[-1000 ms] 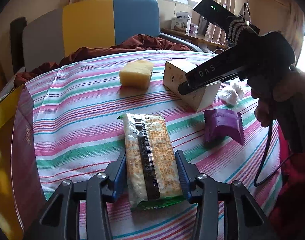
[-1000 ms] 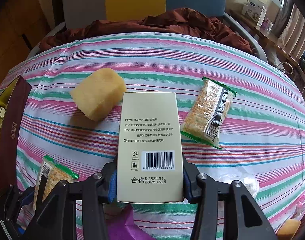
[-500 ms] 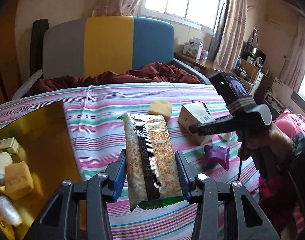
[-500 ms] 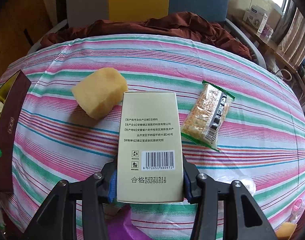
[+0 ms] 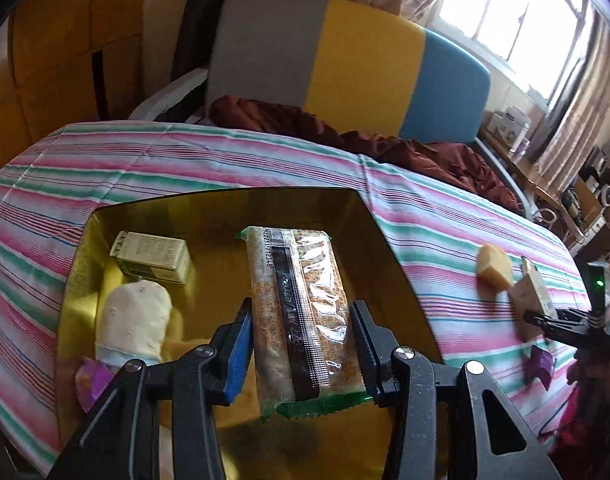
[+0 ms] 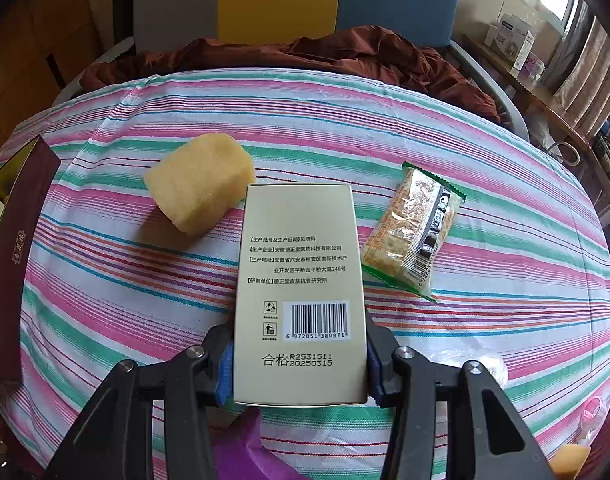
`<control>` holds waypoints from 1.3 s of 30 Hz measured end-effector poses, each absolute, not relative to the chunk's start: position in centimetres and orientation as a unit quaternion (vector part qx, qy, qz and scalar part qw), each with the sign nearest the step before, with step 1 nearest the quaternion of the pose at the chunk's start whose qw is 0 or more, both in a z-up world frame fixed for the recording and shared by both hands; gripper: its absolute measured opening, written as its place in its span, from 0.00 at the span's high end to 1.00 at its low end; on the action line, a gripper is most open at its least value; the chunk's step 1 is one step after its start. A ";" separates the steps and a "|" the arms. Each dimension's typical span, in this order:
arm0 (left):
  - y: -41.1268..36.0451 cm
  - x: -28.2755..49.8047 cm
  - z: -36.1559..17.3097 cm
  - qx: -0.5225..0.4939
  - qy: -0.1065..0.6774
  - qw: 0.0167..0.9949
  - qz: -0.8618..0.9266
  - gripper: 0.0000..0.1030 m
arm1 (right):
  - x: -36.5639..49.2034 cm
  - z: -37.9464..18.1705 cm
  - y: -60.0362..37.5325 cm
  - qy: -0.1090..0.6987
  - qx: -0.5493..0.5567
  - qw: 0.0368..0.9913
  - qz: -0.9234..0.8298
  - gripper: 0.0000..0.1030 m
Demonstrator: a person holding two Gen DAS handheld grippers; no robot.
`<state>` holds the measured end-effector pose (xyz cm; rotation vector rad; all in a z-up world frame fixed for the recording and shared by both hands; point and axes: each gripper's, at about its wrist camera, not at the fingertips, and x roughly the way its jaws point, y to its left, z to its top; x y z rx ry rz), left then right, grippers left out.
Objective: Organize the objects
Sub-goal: 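Carry the cracker packet with the left gripper into the gold tin and release, then carry the beige box with the right gripper over the gold tin and lower it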
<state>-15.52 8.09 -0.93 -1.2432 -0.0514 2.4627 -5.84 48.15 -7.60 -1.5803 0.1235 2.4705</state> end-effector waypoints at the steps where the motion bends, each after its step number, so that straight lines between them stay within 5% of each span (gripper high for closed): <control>1: 7.7 -16.5 -1.5 -0.452 -0.015 0.188 0.872 0.55 | -5.9 -7.6 48.2 0.042 -0.536 0.103 0.837 0.52; 14: 7.7 -23.0 -6.6 -0.510 0.026 0.117 0.852 0.54 | -5.8 -7.6 48.3 0.041 -0.535 0.103 0.837 0.52; 18: 7.3 -21.8 -5.7 -0.494 0.016 0.116 0.862 0.46 | -5.8 -7.6 48.2 0.041 -0.535 0.103 0.837 0.52; 39: 7.9 -8.8 0.2 -0.379 0.036 0.124 0.916 0.41 | -6.0 -7.5 47.4 0.019 -0.532 0.112 0.839 0.52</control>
